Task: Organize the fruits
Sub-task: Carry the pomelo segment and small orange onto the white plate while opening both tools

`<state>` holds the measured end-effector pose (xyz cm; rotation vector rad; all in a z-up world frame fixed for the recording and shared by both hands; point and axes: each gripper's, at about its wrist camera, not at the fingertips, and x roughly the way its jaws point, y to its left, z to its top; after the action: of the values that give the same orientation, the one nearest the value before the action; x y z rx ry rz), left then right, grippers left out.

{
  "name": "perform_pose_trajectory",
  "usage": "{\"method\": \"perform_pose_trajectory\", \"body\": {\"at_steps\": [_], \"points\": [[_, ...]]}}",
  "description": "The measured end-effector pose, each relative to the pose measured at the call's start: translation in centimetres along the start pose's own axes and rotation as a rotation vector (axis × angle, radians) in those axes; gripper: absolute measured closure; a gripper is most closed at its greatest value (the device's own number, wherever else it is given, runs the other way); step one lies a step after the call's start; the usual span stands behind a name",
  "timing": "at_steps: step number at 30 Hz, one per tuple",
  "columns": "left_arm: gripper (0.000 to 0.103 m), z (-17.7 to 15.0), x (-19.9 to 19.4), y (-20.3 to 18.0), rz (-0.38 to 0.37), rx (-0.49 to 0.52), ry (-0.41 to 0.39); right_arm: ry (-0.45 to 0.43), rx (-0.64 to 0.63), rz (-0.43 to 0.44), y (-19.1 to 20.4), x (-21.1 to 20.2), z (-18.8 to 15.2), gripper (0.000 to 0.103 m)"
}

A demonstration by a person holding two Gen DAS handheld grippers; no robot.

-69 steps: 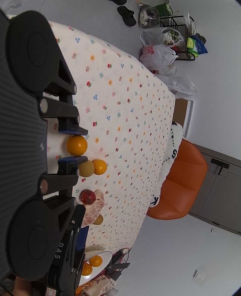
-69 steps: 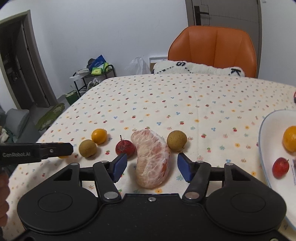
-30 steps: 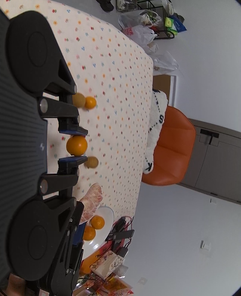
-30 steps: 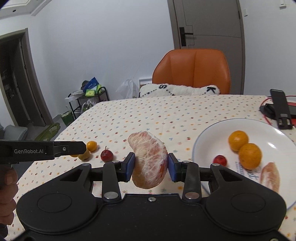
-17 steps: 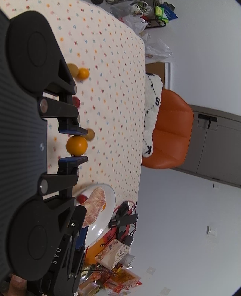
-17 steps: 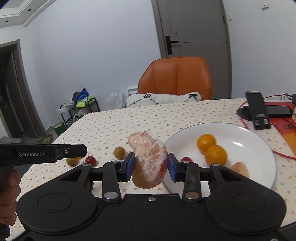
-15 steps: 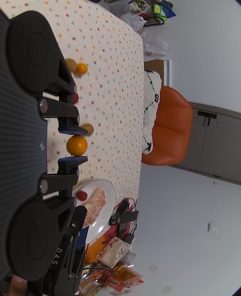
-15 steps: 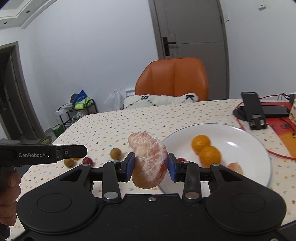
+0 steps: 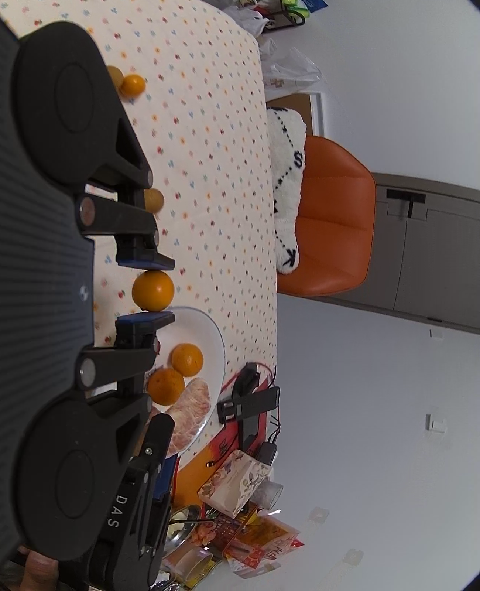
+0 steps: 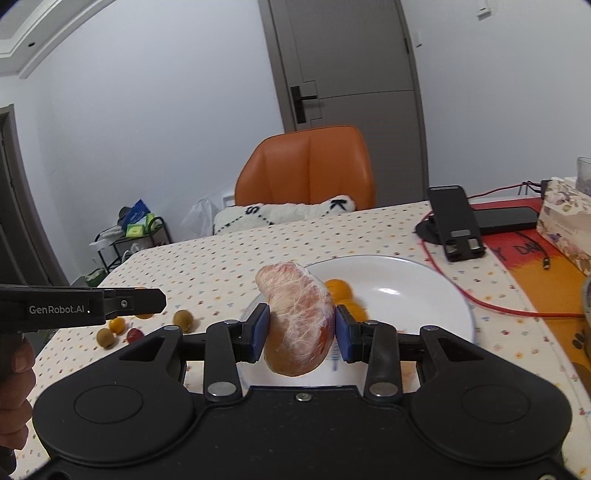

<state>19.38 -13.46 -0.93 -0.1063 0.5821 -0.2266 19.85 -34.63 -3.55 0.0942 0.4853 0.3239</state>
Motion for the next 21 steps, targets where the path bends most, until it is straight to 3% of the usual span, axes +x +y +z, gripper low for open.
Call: {"method": "perform_pose_trajectory", "body": {"at_steps": [21], "points": [[0.082,0.7,6.2,-3.8,-0.049,0.051,0.076,0.010,0.066,-0.093,-5.8,1.6,0.1,0.067]]}}
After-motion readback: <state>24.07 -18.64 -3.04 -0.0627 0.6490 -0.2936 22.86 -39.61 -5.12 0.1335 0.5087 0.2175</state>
